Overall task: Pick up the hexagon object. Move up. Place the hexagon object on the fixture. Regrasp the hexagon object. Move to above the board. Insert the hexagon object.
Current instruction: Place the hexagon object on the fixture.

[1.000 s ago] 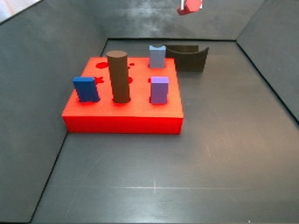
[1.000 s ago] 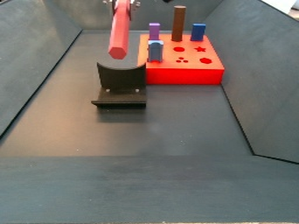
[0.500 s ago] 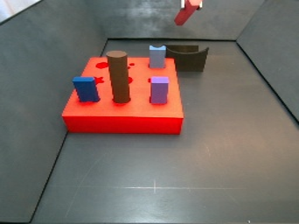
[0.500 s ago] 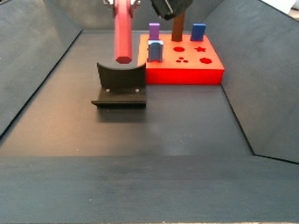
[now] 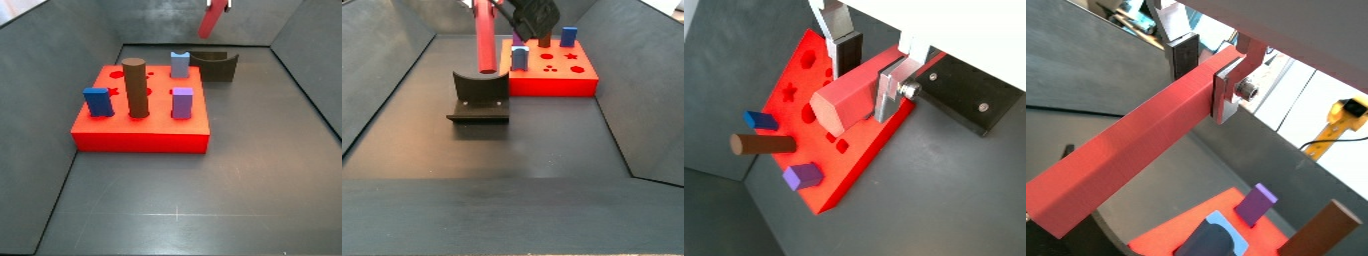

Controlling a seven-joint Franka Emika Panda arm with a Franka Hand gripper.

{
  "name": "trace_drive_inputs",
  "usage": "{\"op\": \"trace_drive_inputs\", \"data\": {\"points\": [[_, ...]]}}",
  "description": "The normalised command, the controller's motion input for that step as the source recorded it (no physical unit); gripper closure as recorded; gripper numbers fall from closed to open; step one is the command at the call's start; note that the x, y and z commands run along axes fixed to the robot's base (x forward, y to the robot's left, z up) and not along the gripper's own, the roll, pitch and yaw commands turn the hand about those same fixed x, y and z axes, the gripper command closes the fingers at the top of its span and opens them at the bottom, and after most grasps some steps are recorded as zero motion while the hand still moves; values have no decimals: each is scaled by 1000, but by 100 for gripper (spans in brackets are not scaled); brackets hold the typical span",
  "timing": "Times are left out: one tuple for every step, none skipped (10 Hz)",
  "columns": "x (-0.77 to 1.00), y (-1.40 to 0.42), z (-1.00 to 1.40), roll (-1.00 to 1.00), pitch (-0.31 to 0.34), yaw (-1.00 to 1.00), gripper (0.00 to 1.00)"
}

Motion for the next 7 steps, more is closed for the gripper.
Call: {"op": "trace_drive_inputs", "data": {"points": [[84, 31, -10, -232, 30, -224, 100], [72, 34, -8, -183, -13, -206, 100], [92, 132, -1000, -311, -116, -186, 100], [100, 130, -1000, -306, -128, -151, 100], [115, 122, -1000, -250, -116, -91, 100], [130, 115, -1000, -182, -96, -40, 100], [135, 111, -1000, -144, -85, -14, 100]]}}
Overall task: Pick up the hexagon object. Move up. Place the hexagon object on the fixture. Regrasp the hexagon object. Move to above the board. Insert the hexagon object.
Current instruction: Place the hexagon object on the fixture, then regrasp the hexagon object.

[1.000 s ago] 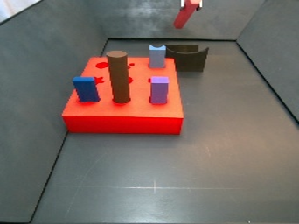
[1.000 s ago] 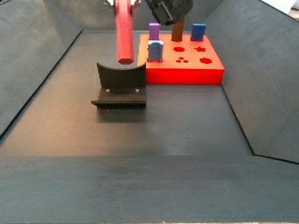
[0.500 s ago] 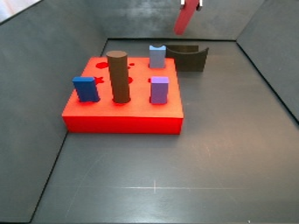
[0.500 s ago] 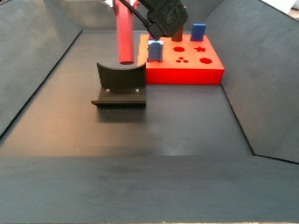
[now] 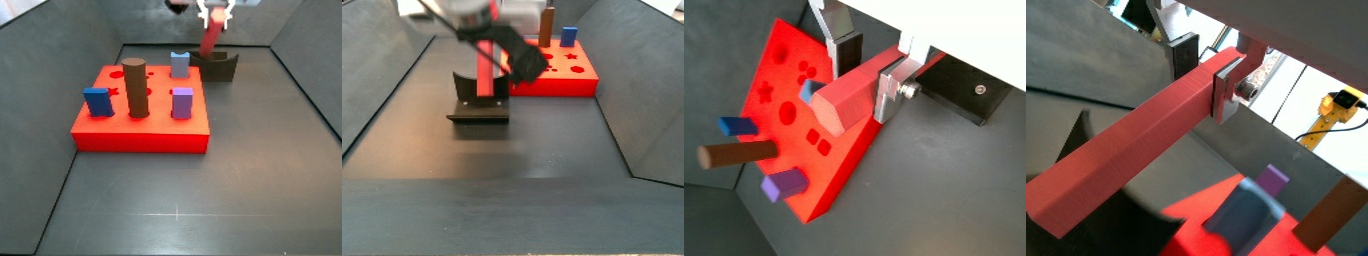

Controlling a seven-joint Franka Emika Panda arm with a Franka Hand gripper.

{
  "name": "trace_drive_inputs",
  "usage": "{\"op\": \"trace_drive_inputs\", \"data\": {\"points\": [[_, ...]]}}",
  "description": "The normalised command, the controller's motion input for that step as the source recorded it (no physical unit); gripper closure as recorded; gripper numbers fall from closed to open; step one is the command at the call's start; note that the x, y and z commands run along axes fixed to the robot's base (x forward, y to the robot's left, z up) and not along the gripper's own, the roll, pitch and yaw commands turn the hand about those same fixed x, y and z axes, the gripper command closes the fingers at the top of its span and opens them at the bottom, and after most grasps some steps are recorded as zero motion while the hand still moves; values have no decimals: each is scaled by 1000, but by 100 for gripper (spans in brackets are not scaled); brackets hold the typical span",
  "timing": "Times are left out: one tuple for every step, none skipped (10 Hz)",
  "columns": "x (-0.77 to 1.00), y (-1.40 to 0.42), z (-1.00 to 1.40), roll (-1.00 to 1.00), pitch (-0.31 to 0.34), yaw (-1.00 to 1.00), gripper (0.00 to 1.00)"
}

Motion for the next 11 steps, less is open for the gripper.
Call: {"op": "trace_drive_inputs", "data": {"points": [[119, 84, -845, -118, -76, 3, 100], [96, 59, -674, -92, -65, 12, 100], [79, 36, -445, -74, -53, 19, 100], [69, 30, -283, -67, -44, 19, 100], [62, 30, -202, -60, -38, 20, 100], [0, 0, 0, 0, 0, 0, 0], [0, 0, 1000, -42, -29, 44, 0], [0, 2, 1000, -39, -29, 46, 0], [-23, 7, 1000, -15, -8, 55, 0], [-28, 2, 1000, 8, 12, 57, 0], [-35, 6, 1000, 24, 45, 49, 0]]}}
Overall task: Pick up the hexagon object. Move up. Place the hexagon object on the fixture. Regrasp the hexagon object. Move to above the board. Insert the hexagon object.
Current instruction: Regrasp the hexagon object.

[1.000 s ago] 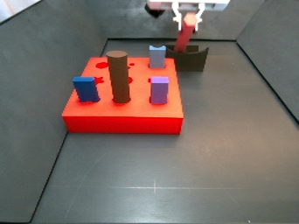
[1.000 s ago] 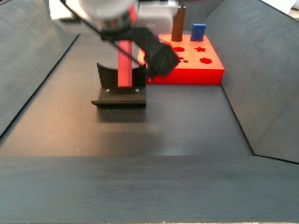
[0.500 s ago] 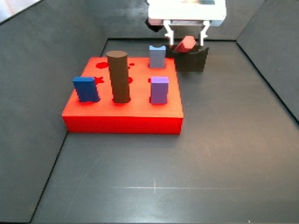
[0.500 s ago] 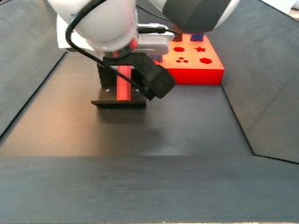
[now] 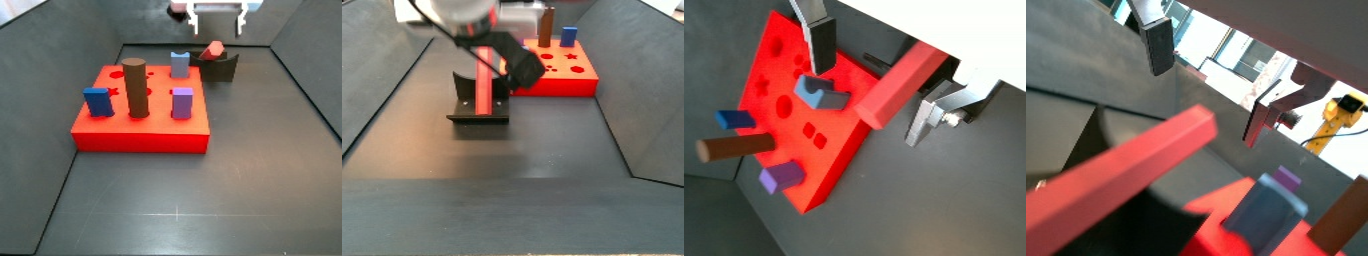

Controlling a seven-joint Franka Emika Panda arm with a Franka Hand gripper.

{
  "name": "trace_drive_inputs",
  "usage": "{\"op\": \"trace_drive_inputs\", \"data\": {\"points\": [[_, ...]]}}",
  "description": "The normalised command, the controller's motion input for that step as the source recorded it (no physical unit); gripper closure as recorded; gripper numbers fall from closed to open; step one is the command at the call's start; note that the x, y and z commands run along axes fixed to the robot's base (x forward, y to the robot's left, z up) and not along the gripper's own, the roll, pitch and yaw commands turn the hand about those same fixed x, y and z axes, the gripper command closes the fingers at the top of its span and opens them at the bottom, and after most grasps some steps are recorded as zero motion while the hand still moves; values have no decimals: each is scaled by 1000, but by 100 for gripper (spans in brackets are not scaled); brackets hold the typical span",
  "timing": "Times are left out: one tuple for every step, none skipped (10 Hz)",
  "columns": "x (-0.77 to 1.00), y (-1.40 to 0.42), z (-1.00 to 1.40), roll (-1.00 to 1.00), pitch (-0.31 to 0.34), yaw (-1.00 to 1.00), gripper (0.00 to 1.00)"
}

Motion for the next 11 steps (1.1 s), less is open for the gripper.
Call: {"op": "trace_drive_inputs", "data": {"points": [[-37, 9, 934, 26, 60, 43, 0], [-28, 11, 632, 37, 99, 19, 0], [-25, 12, 511, 40, 109, 9, 0], [-24, 11, 270, 36, 112, -14, 0], [151, -829, 889, 1000, 78, 21, 0], [150, -799, 764, 1000, 78, 19, 0], [86, -661, 638, 1000, 74, 19, 0], [7, -398, 393, 1000, 68, 18, 0], [-13, -263, 254, 1000, 66, 17, 0], [-17, -92, 57, 1000, 63, 16, 0], [-11, -61, 40, 1000, 64, 15, 0]]}}
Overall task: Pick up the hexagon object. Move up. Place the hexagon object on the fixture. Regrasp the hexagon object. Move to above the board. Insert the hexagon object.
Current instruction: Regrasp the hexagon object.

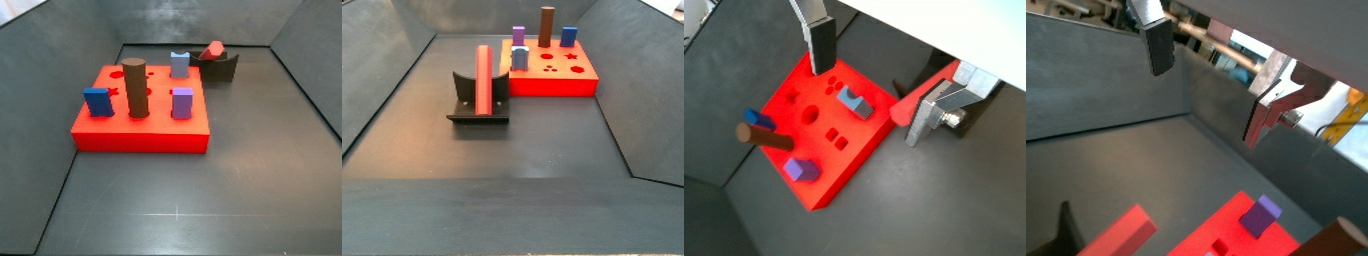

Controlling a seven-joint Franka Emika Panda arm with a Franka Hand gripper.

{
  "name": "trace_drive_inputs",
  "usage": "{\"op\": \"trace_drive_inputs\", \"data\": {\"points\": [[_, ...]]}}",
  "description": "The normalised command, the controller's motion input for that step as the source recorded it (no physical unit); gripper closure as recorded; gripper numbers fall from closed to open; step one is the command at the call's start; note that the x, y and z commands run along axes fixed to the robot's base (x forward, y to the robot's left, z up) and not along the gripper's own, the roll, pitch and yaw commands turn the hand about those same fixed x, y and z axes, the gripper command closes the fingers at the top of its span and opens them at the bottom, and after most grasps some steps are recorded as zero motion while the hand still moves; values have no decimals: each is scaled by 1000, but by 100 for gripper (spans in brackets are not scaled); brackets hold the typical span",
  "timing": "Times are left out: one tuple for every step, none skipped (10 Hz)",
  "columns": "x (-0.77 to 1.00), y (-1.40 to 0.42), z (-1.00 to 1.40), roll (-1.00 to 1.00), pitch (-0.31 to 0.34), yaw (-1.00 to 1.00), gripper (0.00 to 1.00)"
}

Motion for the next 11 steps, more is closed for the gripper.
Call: {"op": "trace_drive_inputs", "data": {"points": [[-18, -45, 41, 1000, 61, 15, 0], [-19, -38, 29, 1000, 59, 15, 0], [-19, -30, 19, 1000, 56, 15, 0], [-18, -25, 19, 1000, 53, 15, 0], [-15, -23, 13, 1000, 50, 16, 0], [-6, -20, 10, 1000, 47, 17, 0], [-1, -21, 12, 1000, 45, 18, 0], [1, -18, 9, 1000, 44, 19, 0], [5, -18, 10, 1000, 44, 21, 0], [7, -18, 11, 1000, 49, 23, 0], [14, -19, 7, 1000, 58, 27, 0]]}}
